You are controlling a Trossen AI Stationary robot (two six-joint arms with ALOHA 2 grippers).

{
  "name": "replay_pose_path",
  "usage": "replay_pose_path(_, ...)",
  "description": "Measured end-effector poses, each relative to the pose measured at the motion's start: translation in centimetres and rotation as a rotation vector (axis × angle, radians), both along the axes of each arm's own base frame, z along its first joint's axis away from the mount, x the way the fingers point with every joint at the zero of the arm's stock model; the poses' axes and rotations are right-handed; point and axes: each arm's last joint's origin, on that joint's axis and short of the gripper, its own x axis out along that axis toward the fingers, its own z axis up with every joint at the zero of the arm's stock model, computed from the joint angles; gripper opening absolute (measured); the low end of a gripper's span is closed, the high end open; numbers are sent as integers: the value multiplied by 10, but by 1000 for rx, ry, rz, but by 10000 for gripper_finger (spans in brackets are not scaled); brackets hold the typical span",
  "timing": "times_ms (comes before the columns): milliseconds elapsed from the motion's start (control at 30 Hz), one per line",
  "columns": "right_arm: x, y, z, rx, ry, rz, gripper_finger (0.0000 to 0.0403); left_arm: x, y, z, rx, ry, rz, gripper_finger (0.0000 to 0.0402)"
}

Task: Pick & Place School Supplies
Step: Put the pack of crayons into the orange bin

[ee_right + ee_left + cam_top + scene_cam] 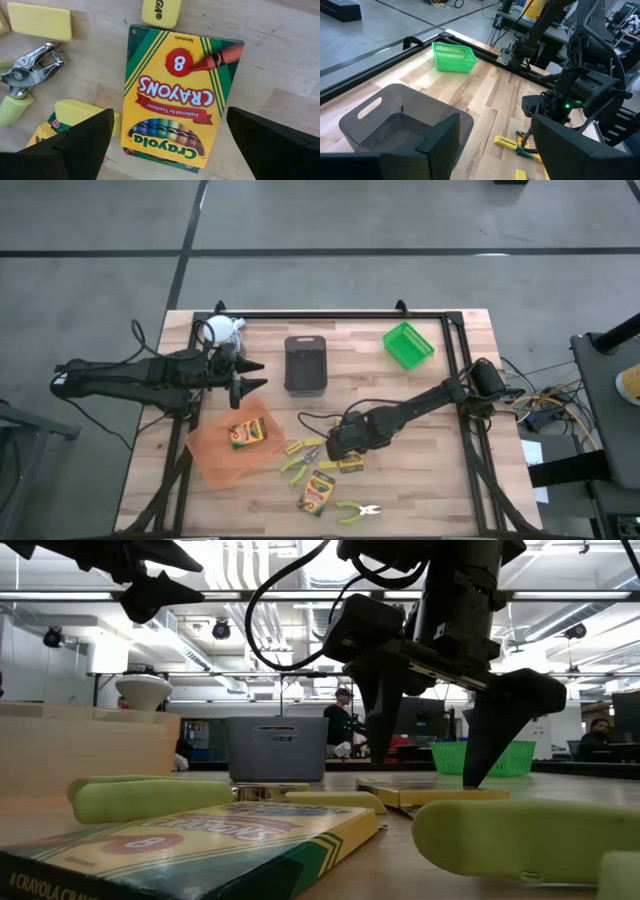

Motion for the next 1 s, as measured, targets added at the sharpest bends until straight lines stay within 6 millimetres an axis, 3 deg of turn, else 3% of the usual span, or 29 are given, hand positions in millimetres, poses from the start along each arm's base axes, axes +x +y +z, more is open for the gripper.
replay_pose_path(367,11,-1,23,-89,-107,75,384,0,0,0,0,0,1,250)
replay_pose_path(733,28,6,5,-46,-191,102,384,0,0,0,0,1,0,250)
replay_pose_path(1000,37,9,7,-41,-294,159,384,0,0,-1,0,6,1,250)
